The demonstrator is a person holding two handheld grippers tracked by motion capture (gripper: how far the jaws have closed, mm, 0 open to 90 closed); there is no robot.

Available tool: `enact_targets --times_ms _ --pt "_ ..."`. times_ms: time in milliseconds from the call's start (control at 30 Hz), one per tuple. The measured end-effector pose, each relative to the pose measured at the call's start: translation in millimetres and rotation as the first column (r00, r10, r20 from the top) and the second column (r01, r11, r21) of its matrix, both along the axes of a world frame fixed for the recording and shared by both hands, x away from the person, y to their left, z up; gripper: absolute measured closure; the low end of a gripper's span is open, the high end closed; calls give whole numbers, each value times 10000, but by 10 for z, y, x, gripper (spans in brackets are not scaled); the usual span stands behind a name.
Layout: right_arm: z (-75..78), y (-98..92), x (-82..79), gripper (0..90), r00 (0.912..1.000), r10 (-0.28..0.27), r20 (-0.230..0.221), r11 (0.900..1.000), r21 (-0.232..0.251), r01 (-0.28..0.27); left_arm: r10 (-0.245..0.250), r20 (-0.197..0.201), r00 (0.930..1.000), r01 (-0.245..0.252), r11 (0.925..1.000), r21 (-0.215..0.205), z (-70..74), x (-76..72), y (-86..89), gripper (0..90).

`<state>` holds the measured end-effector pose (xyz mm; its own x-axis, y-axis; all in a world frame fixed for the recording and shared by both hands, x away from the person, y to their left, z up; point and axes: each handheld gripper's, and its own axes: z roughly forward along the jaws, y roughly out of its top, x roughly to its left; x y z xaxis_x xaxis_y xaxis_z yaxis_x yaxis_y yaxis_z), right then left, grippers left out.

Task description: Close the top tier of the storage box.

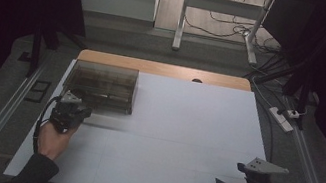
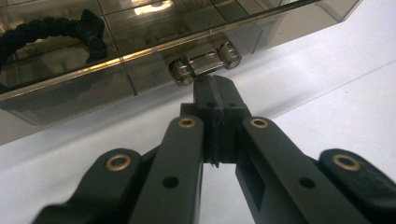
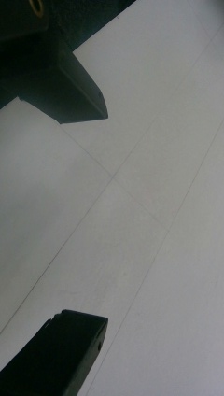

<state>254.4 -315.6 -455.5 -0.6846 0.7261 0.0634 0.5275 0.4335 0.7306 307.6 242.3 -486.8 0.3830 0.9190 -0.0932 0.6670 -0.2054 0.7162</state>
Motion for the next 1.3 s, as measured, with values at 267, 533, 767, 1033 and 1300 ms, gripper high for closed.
enact_targets --times_ms 267,533,767,1033,1300 --pt "1 -4 3 28 10000 -51 3 10000 1 51 44 137 9999 -46 9999 103 9 79 -9 892" --pt "0 -8 4 21 10000 -47 4 10000 68 47 143 265 9995 -146 9999 92 15 157 -3 893" --pt "3 -13 2 0 10000 88 -26 9998 165 -88 240 407 9989 -244 9996 114 21 222 -3 893" --pt "6 -13 -4 0 9999 172 -7 9997 183 -171 333 509 9981 -336 9994 44 21 296 0 893" --pt "6 -15 -3 0 9999 151 -8 9997 192 -151 410 581 9975 -419 9990 136 19 372 -18 893"
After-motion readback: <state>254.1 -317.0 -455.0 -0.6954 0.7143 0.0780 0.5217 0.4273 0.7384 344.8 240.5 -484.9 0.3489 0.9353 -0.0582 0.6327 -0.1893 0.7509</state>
